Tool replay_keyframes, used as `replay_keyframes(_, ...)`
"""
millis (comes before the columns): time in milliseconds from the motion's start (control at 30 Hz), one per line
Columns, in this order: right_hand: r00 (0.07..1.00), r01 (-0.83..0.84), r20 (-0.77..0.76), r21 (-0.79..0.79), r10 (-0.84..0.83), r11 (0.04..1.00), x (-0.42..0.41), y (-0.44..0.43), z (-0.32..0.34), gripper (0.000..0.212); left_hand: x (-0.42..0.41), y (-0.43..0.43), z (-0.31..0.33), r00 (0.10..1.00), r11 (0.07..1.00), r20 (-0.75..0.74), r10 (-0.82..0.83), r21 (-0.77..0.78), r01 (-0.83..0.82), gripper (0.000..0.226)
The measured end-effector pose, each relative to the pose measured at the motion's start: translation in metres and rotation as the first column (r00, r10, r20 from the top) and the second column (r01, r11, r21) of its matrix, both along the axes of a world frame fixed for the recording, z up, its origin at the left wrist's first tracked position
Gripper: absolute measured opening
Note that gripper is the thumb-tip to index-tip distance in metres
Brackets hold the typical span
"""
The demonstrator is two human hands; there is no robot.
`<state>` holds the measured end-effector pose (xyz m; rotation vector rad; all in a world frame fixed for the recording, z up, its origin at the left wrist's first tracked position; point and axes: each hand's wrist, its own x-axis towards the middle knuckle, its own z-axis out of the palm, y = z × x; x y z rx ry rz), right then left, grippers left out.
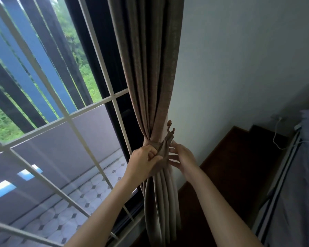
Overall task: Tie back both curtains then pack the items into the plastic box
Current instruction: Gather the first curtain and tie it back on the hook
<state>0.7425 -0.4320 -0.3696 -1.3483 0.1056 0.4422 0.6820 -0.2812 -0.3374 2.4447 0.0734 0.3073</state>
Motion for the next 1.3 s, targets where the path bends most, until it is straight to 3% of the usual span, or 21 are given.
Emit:
replay_keyframes(100, 0.992, -0.127, -0.01, -0.029, 0.127, 0.991, 0.011, 0.007, 0.008, 0.035, -0.001, 0.004, -0.001, 0.999, 0.999, -0.01, -0.03, -0.011, 0.03, 0.014)
replay_keyframes(267, 0.993, -0.074, -0.081, 0.157, 0.087, 0.985, 0.016, -0.003, 0.005, 0.014, -0.002, 0.009, 0.005, 0.996, 0.996, -0.029, -0.085, -0.002, 0.085, 0.014)
replay_keyframes(433, 0.995, 0.031, -0.096, 0.239, -0.008, 0.97, -0.027, 0.004, -0.008, 0.021, -0.014, 0.029, 0.003, 0.994, 0.965, 0.099, -0.05, 0.26, 0.022, 0.012)
replay_keyframes(600, 0.999, 0.041, -0.014, 0.193, -0.039, 0.98, -0.038, 0.022, -0.007, 0.014, -0.017, 0.037, -0.008, 0.965, 0.979, 0.236, 0.115, 0.138, -0.151, 0.007)
replay_keyframes(733, 0.996, 0.078, -0.046, 0.179, -0.07, 0.981, -0.035, 0.03, -0.002, 0.012, -0.028, 0.026, -0.009, 0.867, 0.918, 0.314, 0.386, -0.039, -0.395, 0.016)
replay_keyframes(833, 0.997, 0.075, -0.019, 0.173, -0.073, 0.982, -0.037, 0.036, 0.001, 0.013, -0.043, 0.023, -0.022, 0.878, 0.899, 0.197, 0.437, -0.073, -0.431, 0.037)
replay_keyframes(933, 0.997, 0.081, -0.023, 0.177, -0.078, 0.981, -0.039, 0.042, 0.003, 0.025, -0.057, 0.01, -0.036, 0.911, 0.893, -0.101, 0.399, -0.184, -0.411, 0.069)
replay_keyframes(1000, 0.995, 0.102, -0.03, 0.174, -0.099, 0.979, -0.041, 0.046, 0.004, 0.025, -0.057, 0.002, -0.039, 0.9, 0.804, -0.289, 0.326, -0.416, -0.425, 0.068)
replay_keyframes(1100, 0.993, 0.119, -0.037, 0.202, -0.113, 0.972, -0.042, 0.05, 0.003, 0.024, -0.046, 0.003, -0.037, 0.884, 0.419, -0.383, 0.269, -0.779, -0.465, 0.05)
replay_keyframes(1167, 0.994, 0.106, -0.031, 0.212, -0.101, 0.972, -0.041, 0.05, 0.001, 0.023, -0.041, 0.005, -0.037, 0.862, 0.175, -0.414, 0.292, -0.863, -0.473, 0.04)
replay_keyframes(1300, 0.996, 0.084, -0.01, 0.194, -0.083, 0.977, -0.038, 0.043, 0.001, 0.022, -0.034, 0.006, -0.038, 0.844, -0.012, -0.37, 0.388, -0.918, -0.396, 0.03)
